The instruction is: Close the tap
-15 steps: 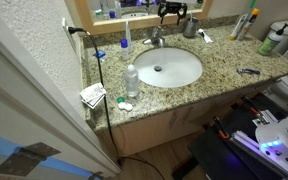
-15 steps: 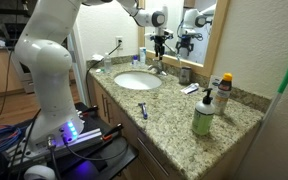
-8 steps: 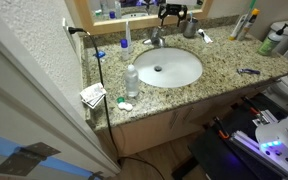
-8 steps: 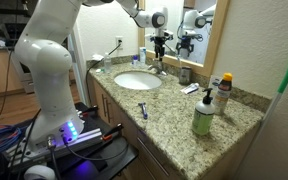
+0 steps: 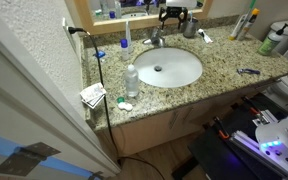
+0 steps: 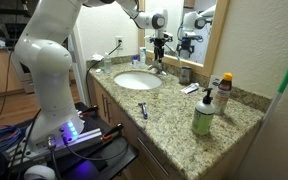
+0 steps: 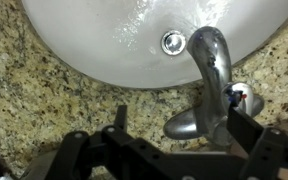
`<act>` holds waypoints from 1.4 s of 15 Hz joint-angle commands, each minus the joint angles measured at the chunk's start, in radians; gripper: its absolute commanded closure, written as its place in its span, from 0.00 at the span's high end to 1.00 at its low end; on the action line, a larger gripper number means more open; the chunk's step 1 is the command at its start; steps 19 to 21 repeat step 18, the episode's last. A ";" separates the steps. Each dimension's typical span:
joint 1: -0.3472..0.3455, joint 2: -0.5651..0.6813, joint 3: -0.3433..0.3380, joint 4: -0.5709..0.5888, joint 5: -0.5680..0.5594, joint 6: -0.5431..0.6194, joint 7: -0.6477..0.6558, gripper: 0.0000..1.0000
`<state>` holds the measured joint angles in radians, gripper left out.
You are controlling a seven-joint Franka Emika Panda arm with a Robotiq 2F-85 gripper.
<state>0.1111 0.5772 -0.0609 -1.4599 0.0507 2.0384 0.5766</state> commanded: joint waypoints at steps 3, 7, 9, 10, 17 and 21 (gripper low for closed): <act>0.005 0.010 -0.003 -0.061 -0.014 -0.045 -0.001 1.00; -0.002 0.013 -0.001 -0.104 0.004 -0.024 0.002 1.00; -0.005 -0.015 -0.011 -0.100 -0.004 -0.017 0.004 1.00; -0.002 -0.037 -0.022 -0.103 -0.026 -0.014 0.002 1.00; -0.019 -0.095 -0.033 -0.068 -0.056 -0.036 -0.001 1.00; -0.019 -0.099 -0.033 -0.068 -0.056 -0.037 -0.001 1.00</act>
